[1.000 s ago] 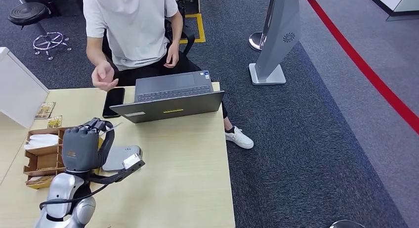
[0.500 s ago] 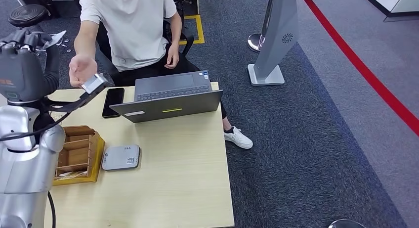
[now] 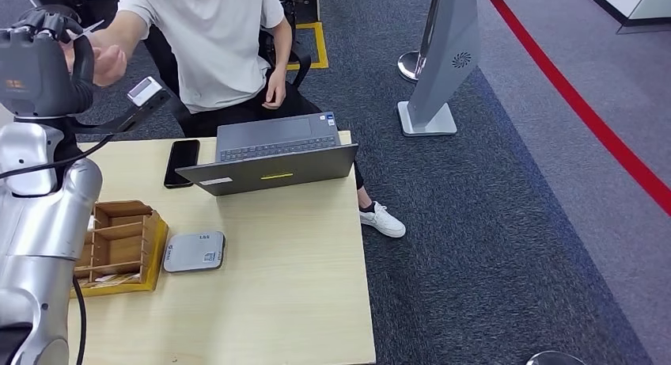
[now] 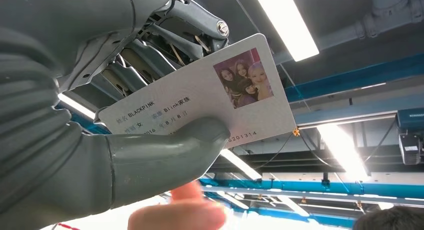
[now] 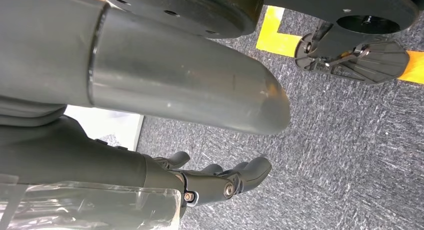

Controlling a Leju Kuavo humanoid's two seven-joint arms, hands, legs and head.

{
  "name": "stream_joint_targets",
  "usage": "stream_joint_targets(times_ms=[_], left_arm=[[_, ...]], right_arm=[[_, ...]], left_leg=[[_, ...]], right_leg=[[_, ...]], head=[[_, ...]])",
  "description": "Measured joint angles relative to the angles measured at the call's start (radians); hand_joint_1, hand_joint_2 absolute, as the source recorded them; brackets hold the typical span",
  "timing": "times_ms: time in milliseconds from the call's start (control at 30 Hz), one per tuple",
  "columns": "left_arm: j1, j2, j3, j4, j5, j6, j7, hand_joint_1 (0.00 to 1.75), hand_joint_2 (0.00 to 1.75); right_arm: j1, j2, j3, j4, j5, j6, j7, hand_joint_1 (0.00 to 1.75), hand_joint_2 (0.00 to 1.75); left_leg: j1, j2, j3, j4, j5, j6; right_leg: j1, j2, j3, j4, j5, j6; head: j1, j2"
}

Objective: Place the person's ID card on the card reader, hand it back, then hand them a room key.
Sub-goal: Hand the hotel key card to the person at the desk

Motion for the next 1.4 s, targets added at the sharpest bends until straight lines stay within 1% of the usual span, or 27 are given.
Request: stream_joint_targets(times_ms=[233,367,800,1200,1267,1300,1367,1400], left_arm=[[-0.008,-0.006,0.001,0.027,-0.002,0.0,0.007,1.75,1.75],[-0.009,-0.01,0.001,0.045,0.003,0.0,0.009,0.0,1.75],[-0.007,-0.019,0.009,0.076,0.052,0.002,0.007,0.0,1.75],[0.016,-0.021,0.019,0.093,0.091,0.006,-0.021,0.0,1.75],[0.046,-0.021,0.023,0.07,0.114,0.004,-0.038,0.0,1.75],[0.074,-0.02,0.024,0.045,0.127,0.001,-0.046,0.0,1.75],[0.161,-0.015,0.024,-0.041,0.147,-0.006,-0.056,0.0,1.75],[0.226,-0.01,0.024,-0.108,0.151,-0.006,-0.06,0.0,1.75]], right_arm=[[0.0,0.0,0.0,0.0,0.0,0.0,0.0,0.0,0.0],[0.0,0.0,0.0,0.0,0.0,0.0,0.0,0.0,0.0],[0.001,0.0,0.0,0.0,-0.003,-0.001,0.0,0.0,0.0],[0.003,0.0,-0.001,0.0,-0.015,-0.005,-0.001,0.0,0.0],[0.005,0.0,-0.005,0.0,-0.029,-0.009,-0.004,0.0,0.0],[0.007,0.0,-0.009,0.0,-0.038,-0.013,-0.006,0.0,0.0],[0.015,0.0,-0.022,0.0,-0.06,-0.022,-0.012,0.0,0.0],[0.02,0.0,-0.031,0.0,-0.075,-0.028,-0.017,0.0,0.0]], left_leg=[[0.0,0.0,0.0,0.0,0.0,0.0],[0.0,0.0,0.0,0.0,0.0,0.0],[0.0,0.0,-0.001,0.0,0.0,0.0],[0.0,0.0,-0.001,0.0,0.0,0.0],[0.0,0.0,-0.001,0.0,0.0,0.0],[0.0,0.0,-0.001,0.0,0.0,0.0],[-0.001,0.001,-0.001,0.0,-0.001,-0.001],[-0.001,0.002,0.0,-0.001,-0.003,-0.001]], right_leg=[[0.0,0.0,0.0,0.0,0.0,0.0],[0.0,0.0,0.0,0.0,0.0,0.0],[0.0,0.0,-0.001,0.0,0.0,0.0],[0.0,0.0,-0.001,0.0,0.0,0.0],[0.0,0.0,-0.001,0.0,0.0,0.0],[0.0,0.0,-0.001,0.0,0.0,0.0],[0.0,0.001,0.0,0.0,-0.001,0.0],[0.0,0.002,0.0,0.0,-0.001,0.0]], head=[[0.0,0.0],[0.0,0.0],[0.0,0.0],[0.0,0.0],[0.0,0.0],[0.0,0.0],[0.0,0.0],[0.001,0.0]])
